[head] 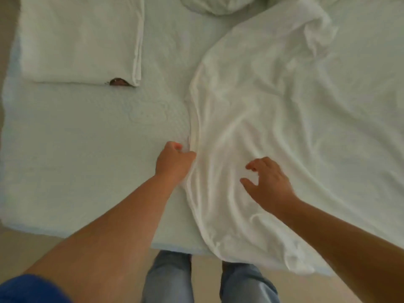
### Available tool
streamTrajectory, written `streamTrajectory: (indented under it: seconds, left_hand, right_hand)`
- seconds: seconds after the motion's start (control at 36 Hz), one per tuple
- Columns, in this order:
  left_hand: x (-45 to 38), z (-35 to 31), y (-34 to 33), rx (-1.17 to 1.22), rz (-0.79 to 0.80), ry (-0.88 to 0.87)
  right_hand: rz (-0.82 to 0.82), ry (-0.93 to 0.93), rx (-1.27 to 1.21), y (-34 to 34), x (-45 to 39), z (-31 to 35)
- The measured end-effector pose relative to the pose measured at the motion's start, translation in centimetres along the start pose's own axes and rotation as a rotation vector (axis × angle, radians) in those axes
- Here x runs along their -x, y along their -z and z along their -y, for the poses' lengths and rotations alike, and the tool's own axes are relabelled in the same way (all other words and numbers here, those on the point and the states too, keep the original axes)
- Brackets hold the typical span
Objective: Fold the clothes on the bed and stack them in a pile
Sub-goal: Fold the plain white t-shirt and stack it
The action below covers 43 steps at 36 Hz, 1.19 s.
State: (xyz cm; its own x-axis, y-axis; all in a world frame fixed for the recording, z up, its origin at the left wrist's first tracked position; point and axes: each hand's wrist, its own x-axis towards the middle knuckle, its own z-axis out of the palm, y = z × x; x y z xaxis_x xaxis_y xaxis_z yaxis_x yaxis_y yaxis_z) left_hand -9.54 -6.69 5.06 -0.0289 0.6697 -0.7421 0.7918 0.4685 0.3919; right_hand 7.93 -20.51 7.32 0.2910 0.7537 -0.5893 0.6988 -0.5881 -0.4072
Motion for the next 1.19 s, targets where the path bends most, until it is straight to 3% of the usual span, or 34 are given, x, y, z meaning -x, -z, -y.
streamTrajectory:
  seconds: [0.14, 0.25, 0.36, 0.53, 0.72, 0.89, 1.0, 1.08, 1.19]
  left_hand:
    - [3.3, 5.3, -1.1, -0.071, 0.167, 0.04]
    - [4.2, 6.9, -1.8, -0.021, 0.172, 0.056]
    - [4.8, 7.8, -2.6, 0.131, 0.151, 0.106]
    - [4.6, 10.1, -2.9, 0.139, 0.054, 0.047]
    - [4.4, 11.4, -1.4, 0.137, -0.055, -0.052]
    - [4.1, 13.2, -0.3, 0.067, -0.126, -0.124]
    - [5.2, 14.3, -0.9, 0.145, -0.137, -0.079]
    - [7.3, 16.0, -2.5, 0.238, -0.01, -0.005]
    - [9.6, 18.6, -5.4, 0.281, 0.157, 0.094]
  right_hand:
    - [0.214, -0.064, 0.038, -6.6, 6.1, 1.2]
    - [0.262, -0.11, 0.05, -10.1, 8.2, 2.2]
    - [0.183, -0.14, 0.183, -12.8, 9.3, 3.2]
    - [0.033, -0.12, 0.366, -15.5, 9.5, 4.1]
    - [-0.062, 0.135, 0.269, -16.5, 11.8, 5.2]
    - [0.05, 0.108, -0.055, -19.0, 12.6, 6.9]
    - [-0.01, 0.177, -0.034, -19.8, 14.6, 5.3]
    - [-0.18, 0.059, -0.099, -19.5, 17.3, 2.6]
    - [-0.445, -0.451, -0.378, -18.3, 19.2, -2.3]
